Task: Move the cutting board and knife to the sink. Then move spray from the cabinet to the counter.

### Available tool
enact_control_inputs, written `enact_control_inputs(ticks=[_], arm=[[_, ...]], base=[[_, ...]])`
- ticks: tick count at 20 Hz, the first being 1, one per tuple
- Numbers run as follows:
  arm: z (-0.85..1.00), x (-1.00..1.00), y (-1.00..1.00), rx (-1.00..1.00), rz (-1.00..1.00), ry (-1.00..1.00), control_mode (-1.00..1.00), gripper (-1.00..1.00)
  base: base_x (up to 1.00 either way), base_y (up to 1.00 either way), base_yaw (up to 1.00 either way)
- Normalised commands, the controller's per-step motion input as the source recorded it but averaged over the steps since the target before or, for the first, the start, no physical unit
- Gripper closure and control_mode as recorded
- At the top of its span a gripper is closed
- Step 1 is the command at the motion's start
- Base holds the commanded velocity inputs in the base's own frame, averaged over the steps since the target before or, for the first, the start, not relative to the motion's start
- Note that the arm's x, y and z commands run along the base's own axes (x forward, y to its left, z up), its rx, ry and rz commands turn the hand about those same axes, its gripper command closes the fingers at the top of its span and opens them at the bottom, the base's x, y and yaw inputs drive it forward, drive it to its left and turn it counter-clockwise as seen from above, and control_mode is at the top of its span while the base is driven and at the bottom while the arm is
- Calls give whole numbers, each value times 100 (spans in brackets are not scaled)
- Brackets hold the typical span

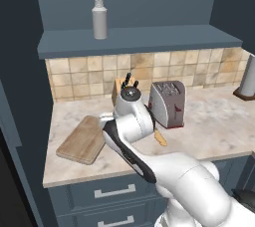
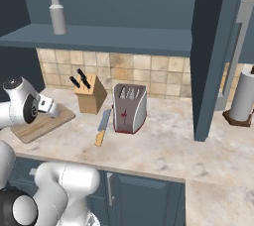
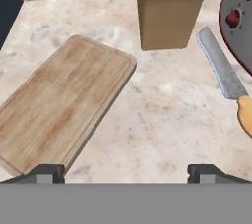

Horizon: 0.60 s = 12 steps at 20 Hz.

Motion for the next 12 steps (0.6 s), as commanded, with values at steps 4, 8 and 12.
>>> enact_control_inputs(ticks=[4, 8, 12], arm=[[0, 22, -21, 0, 0, 11, -100, -100], [0, 25, -21, 0, 4, 23, -100, -100], [0, 46, -9, 0, 15, 33, -100, -100]], base=[[0, 0, 0], [0, 0, 0], [0, 0, 0]])
